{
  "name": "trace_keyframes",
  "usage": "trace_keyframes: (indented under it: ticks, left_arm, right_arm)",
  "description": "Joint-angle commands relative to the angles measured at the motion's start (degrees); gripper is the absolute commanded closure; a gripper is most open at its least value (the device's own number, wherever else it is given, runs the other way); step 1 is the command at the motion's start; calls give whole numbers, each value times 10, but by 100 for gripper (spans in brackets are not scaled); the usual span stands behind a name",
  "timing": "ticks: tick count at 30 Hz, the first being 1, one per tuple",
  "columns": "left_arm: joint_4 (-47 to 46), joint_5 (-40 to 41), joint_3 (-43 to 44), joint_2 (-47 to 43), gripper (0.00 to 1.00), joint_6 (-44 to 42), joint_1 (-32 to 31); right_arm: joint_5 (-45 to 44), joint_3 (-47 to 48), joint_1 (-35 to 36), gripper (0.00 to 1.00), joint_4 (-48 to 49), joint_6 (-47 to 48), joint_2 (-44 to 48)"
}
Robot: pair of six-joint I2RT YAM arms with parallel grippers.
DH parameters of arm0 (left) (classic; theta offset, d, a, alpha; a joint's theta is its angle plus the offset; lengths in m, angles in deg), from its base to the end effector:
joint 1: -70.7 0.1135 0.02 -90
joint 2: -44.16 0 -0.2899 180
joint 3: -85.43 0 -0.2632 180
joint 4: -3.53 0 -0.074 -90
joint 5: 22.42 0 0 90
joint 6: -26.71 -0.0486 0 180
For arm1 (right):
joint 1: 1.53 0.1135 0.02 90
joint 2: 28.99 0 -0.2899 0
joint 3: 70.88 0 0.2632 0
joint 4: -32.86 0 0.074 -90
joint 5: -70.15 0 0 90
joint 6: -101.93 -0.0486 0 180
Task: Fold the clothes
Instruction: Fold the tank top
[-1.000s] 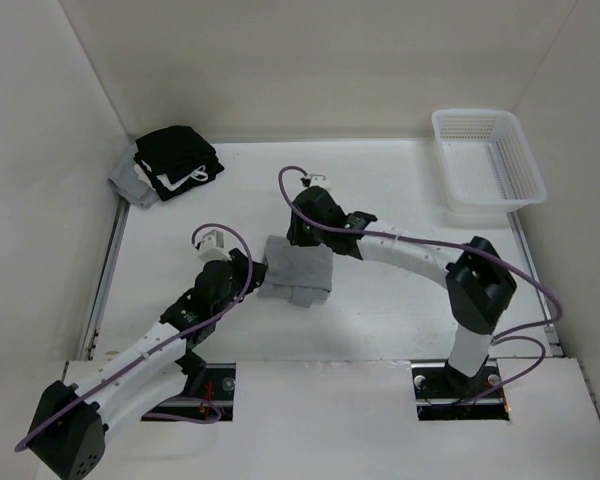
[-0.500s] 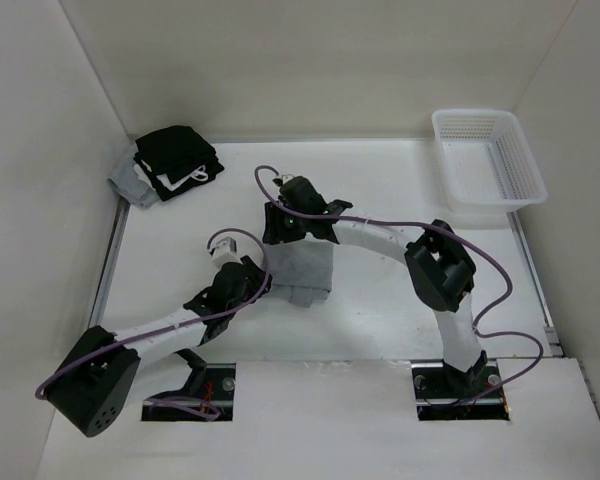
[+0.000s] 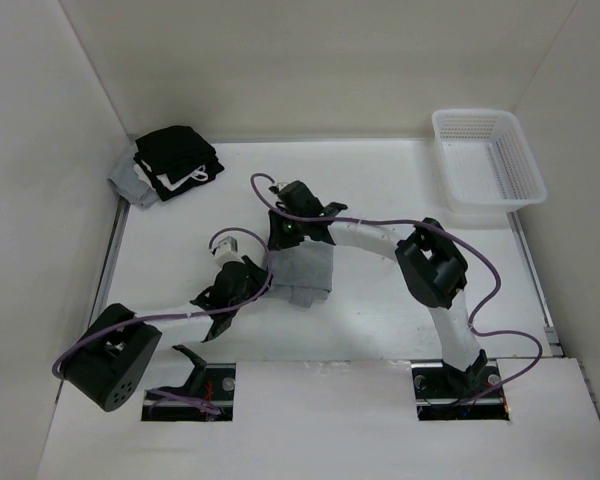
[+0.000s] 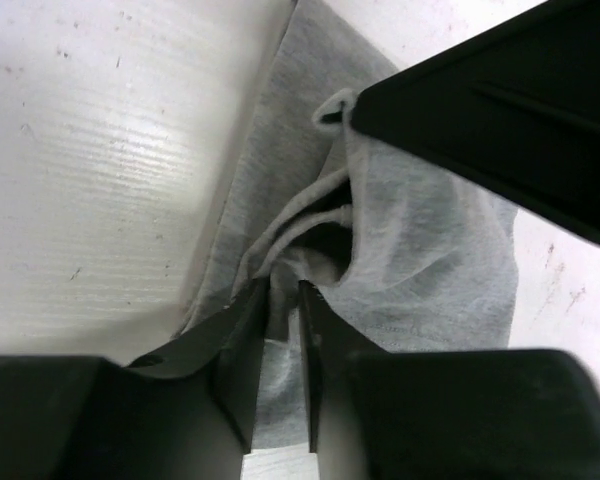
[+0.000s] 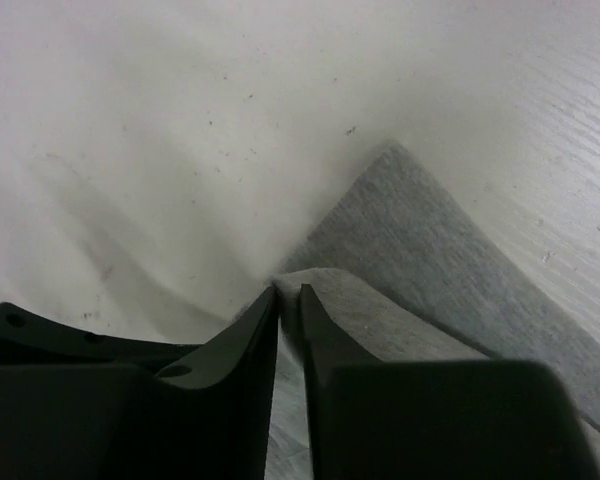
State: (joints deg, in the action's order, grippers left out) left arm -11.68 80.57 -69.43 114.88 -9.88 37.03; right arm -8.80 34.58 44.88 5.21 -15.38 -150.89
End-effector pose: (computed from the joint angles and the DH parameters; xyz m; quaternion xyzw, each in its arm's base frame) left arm 0.1835 -0.1091 0.1378 -0.2032 0.8397 -0.2692 0.4257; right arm 0.3470 0.3780 0.2005 -0.1891 0.8976 0.3038 0.2574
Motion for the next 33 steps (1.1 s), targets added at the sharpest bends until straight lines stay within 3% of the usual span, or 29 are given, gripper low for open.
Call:
trace_keyframes:
  ticks: [1, 5, 11, 18, 21, 26, 33]
  left_arm:
    - [-45, -10, -14, 8, 84, 10, 2]
    - [-44, -10, -22, 4, 90, 13, 3]
    - [-22, -7, -34, -50, 93, 23, 4]
    - [-6, 0, -32, -66, 93, 27, 15]
    - [-2, -3, -28, -56, 93, 35, 20]
    - [10, 1, -42, -72, 94, 63, 23]
    - [42, -1, -56, -128, 93, 71, 40]
  right_arm:
    - [3, 20, -8, 87, 29, -2, -7]
    - [-12, 21, -15, 93, 50, -17, 1]
    - [-52, 32, -28, 92, 73, -34, 0]
    - [-58, 75, -29, 91, 75, -39, -68]
    - [-60, 86, -28, 82, 92, -45, -84]
    - [-58, 62, -28, 56, 112, -49, -51]
    - [-86, -142, -68, 47, 215, -77, 149]
